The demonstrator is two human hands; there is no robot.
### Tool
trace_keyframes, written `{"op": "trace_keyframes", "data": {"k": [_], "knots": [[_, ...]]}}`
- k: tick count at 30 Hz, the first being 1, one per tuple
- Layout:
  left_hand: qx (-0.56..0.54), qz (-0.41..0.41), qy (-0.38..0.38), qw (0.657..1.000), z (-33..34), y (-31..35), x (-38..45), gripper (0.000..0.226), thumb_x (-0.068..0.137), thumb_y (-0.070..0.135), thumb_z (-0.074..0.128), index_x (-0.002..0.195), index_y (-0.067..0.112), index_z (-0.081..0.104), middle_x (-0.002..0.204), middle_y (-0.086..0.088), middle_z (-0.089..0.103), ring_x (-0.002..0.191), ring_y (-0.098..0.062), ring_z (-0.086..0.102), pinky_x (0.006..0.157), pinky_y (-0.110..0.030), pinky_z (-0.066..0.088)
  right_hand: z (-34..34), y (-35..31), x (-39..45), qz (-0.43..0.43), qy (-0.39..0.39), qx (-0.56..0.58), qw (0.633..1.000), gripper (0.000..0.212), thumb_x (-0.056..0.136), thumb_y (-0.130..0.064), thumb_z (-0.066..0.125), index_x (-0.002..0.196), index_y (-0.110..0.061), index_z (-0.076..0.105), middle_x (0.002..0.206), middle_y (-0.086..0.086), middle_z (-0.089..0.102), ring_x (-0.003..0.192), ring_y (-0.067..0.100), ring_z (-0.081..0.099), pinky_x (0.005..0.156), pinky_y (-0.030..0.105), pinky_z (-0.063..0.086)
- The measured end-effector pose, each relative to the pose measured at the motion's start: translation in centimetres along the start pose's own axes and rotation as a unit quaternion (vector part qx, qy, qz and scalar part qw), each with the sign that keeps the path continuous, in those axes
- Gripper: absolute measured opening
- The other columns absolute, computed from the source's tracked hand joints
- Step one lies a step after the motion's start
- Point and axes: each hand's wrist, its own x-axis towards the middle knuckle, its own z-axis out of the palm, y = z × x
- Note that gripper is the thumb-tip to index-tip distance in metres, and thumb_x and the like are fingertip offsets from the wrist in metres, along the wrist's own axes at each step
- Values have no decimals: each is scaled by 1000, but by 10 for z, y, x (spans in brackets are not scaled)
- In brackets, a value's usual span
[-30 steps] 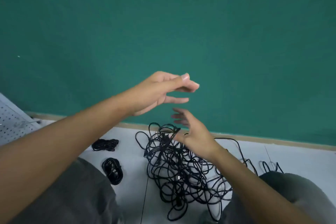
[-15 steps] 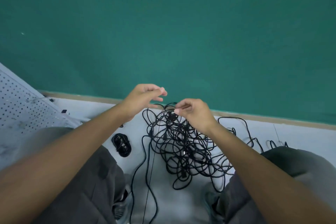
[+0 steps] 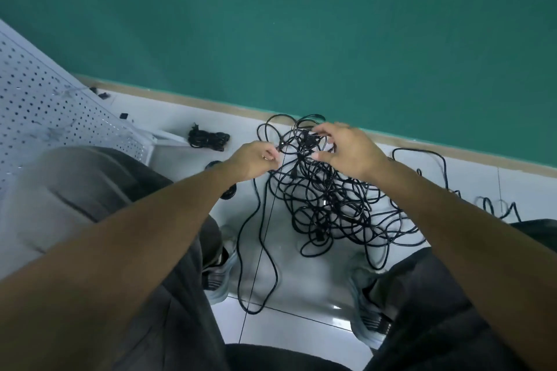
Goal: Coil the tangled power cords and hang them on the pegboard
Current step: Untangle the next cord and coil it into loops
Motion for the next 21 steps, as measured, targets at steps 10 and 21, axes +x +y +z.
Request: {"op": "trace_keyframes", "data": {"k": [10, 21], "knots": [[53, -207, -116, 970, 114, -126, 32, 81, 81, 53, 65, 155, 29, 41, 161, -18, 34, 143, -43, 39, 116, -53, 38, 72, 37, 29, 22, -163, -132, 978, 78, 98, -48, 61, 161, -28, 21, 165, 3, 27, 149, 26, 31, 120, 45, 33], [104, -224, -219, 944, 169, -165, 81, 78, 92, 50, 62, 160, 23, 34, 166, -17, 24, 151, -42, 24, 119, -56, 31, 136, 50, 63, 9, -219, -160, 962, 63, 102, -49, 51, 156, -22, 31, 154, 8, 41, 139, 30, 43, 110, 48, 44]]}}
